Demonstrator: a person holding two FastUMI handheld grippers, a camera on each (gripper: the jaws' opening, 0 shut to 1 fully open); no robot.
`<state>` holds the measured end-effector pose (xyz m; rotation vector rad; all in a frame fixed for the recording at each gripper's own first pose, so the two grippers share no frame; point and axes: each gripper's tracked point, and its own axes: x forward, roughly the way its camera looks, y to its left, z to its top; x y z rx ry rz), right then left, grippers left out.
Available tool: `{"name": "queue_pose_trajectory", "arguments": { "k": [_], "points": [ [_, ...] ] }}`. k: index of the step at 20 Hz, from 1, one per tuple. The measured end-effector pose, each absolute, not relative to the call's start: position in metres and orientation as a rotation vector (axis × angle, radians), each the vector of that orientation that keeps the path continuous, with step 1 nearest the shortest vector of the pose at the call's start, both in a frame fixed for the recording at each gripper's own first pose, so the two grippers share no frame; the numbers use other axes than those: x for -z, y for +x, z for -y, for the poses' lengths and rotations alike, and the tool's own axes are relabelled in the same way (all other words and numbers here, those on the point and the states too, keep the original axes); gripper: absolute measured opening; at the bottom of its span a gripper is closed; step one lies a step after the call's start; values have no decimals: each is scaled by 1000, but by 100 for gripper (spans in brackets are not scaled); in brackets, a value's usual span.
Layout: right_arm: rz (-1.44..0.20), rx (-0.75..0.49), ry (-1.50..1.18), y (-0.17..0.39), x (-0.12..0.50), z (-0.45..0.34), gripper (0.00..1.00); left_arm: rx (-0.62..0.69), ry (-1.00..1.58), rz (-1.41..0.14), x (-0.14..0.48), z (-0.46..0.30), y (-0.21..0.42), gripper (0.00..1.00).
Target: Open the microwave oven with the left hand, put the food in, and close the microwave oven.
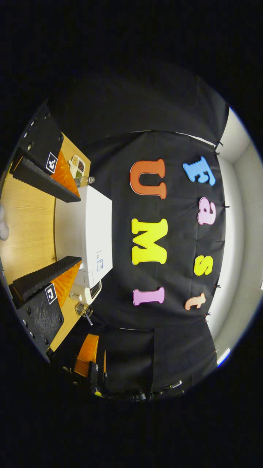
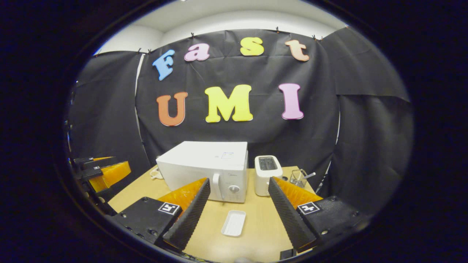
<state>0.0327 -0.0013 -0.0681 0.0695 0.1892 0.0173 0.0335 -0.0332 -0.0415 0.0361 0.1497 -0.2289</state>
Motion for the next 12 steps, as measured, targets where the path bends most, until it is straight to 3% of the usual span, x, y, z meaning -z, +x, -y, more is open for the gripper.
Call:
{"name": "queue_pose_trajectory", "arguments": {
  "k": [1, 2, 4, 5, 6, 7, 8, 11, 12],
  "points": [
    [-169, -24, 77, 30, 57, -4, 94, 224, 42, -128, 27, 29, 28, 93],
    [-149, -27, 79, 28, 46, -8, 100, 219, 42, -111, 15, 25, 24, 93],
    [-98, -22, 74, 23, 22, -14, 100, 203, 35, -74, -7, 15, 20, 93],
    [-81, -16, 69, 20, 12, -16, 93, 196, 28, -63, -16, 11, 16, 93],
    [-62, -11, 64, 17, 2, -18, 100, 185, 23, -50, -24, 6, 16, 93],
    [-45, -9, 57, 13, -7, -21, 93, 175, 21, -42, -30, 1, 15, 93],
    [-30, -3, 49, 10, -15, -24, 100, 165, 19, -33, -36, -3, 14, 93],
    [-14, 2, 43, 1, -30, -30, 100, 151, 14, -7, -49, -12, 14, 93],
    [-14, 6, 44, -1, -32, -31, 93, 149, 18, 2, -53, -15, 12, 93]
  ]
}}
